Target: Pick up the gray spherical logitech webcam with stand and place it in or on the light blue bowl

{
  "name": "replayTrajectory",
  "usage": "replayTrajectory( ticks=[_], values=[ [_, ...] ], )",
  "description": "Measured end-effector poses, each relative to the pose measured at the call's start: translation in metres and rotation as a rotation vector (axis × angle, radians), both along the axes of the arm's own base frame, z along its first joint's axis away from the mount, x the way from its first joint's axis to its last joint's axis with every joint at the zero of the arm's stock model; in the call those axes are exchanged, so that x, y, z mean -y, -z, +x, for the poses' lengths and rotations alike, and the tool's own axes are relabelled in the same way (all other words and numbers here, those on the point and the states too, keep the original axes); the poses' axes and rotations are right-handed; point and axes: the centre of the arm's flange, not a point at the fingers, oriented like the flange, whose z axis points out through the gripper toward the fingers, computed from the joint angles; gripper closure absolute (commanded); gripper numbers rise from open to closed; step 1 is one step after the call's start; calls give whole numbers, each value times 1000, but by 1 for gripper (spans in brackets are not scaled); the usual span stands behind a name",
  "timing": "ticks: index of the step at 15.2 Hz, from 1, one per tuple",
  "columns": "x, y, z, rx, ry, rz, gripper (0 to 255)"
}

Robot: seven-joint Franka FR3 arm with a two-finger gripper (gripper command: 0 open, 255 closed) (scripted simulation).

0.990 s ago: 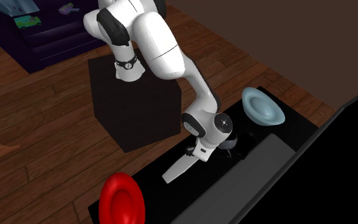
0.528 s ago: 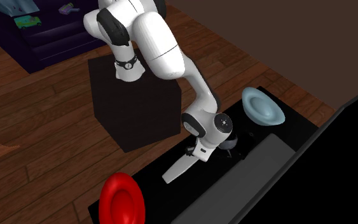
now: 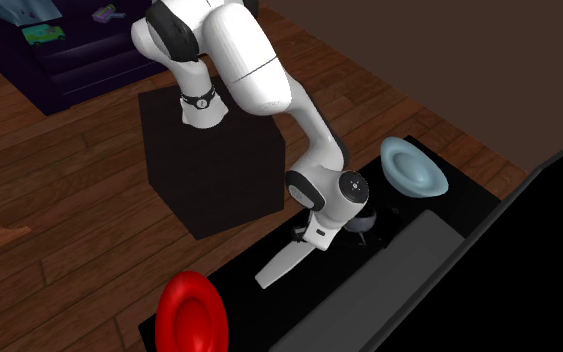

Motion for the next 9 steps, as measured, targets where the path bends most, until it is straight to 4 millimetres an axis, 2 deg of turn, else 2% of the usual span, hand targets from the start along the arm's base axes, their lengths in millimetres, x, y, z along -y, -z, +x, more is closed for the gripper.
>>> replayTrajectory(
  ticks=[9],
  values=[
    [-1, -48, 0, 0, 0, 0, 255]
  ],
)
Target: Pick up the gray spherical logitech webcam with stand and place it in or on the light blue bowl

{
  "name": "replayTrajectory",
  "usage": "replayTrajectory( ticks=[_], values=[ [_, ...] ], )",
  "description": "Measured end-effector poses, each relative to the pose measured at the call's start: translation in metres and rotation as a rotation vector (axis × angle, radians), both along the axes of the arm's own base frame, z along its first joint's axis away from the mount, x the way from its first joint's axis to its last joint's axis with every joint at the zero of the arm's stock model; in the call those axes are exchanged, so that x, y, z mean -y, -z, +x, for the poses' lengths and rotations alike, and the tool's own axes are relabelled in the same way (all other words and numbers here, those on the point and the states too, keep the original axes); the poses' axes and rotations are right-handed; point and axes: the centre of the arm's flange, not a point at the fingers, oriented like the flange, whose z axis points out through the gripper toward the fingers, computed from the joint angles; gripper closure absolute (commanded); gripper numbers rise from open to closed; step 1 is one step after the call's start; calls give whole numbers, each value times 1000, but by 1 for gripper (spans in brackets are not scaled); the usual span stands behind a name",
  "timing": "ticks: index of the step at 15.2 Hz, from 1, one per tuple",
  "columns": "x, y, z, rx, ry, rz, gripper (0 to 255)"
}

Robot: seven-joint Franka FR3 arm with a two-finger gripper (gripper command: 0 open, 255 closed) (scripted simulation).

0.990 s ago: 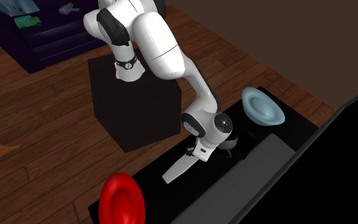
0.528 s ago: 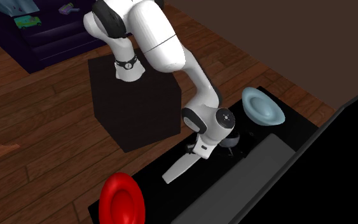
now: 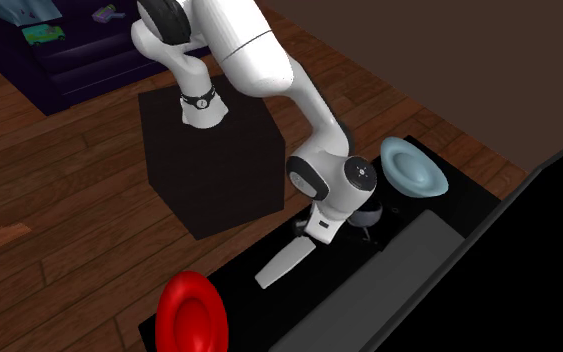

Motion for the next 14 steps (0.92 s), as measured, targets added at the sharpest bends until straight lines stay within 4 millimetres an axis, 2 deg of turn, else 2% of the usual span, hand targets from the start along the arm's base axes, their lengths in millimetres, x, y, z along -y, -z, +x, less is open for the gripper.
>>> replayTrajectory(
  ticks=[14],
  values=[
    [1, -72, 1, 0, 0, 0, 255]
  ],
)
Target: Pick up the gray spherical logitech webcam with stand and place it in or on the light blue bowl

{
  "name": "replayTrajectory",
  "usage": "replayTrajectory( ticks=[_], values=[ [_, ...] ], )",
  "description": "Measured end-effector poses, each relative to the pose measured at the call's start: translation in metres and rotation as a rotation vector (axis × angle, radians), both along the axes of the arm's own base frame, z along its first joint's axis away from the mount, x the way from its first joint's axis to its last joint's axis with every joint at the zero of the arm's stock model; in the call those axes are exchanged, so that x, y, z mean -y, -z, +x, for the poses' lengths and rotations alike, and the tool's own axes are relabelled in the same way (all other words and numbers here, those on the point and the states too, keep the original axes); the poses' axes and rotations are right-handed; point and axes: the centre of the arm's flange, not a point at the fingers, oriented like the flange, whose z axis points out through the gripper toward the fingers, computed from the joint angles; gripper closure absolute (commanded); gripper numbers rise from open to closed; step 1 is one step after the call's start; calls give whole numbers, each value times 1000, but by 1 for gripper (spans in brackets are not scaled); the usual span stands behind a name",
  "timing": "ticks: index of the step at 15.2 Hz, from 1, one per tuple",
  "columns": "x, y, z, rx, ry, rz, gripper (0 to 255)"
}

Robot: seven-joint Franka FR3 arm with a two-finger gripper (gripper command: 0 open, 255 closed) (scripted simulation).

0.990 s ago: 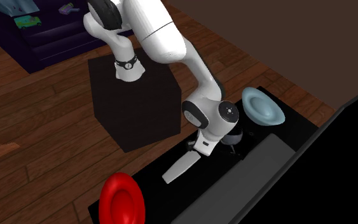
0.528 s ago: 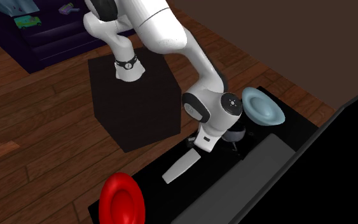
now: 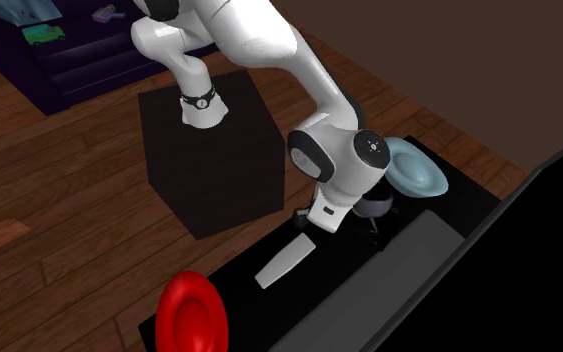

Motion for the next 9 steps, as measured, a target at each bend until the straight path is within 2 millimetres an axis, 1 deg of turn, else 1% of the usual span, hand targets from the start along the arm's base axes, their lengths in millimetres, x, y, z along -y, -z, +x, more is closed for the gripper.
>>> replayTrajectory(
  ticks=[4, 5, 7, 9],
  values=[
    [0, -19, 0, 0, 0, 0, 255],
    [-7, -21, -1, 0, 0, 0, 255],
    [-28, -19, -8, 0, 0, 0, 255],
    [-51, -18, -15, -1, -1, 0, 255]
  ],
)
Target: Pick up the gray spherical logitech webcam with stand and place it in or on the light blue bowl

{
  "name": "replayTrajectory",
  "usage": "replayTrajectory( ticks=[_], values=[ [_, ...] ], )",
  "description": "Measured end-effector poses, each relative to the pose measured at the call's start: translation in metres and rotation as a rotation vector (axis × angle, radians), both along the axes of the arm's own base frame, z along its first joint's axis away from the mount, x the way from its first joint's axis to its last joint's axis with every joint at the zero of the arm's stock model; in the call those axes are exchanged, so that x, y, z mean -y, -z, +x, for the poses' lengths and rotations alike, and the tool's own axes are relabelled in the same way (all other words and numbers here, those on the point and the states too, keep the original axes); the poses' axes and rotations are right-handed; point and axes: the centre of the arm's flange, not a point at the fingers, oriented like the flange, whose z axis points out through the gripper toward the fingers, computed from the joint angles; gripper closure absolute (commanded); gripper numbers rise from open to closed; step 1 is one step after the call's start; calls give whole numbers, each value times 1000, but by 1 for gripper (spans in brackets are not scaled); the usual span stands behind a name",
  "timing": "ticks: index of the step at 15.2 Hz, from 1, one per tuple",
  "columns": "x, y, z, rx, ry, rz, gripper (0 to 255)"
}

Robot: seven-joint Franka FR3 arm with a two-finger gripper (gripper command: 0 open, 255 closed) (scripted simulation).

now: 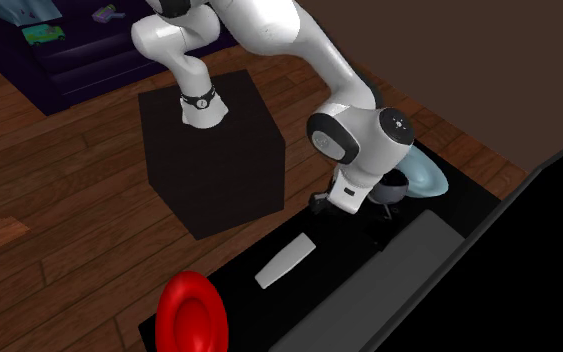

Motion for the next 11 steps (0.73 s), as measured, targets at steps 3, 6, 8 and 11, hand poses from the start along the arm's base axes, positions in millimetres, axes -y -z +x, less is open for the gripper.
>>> replayTrajectory(
  ticks=[3, 6, 8, 11],
  values=[
    [-39, 5, -10, 0, 0, 0, 255],
    [-74, 10, -23, 0, -1, 0, 255],
    [-103, 14, -29, 0, 0, 0, 255],
    [-139, 22, -40, 0, 0, 0, 255]
  ],
)
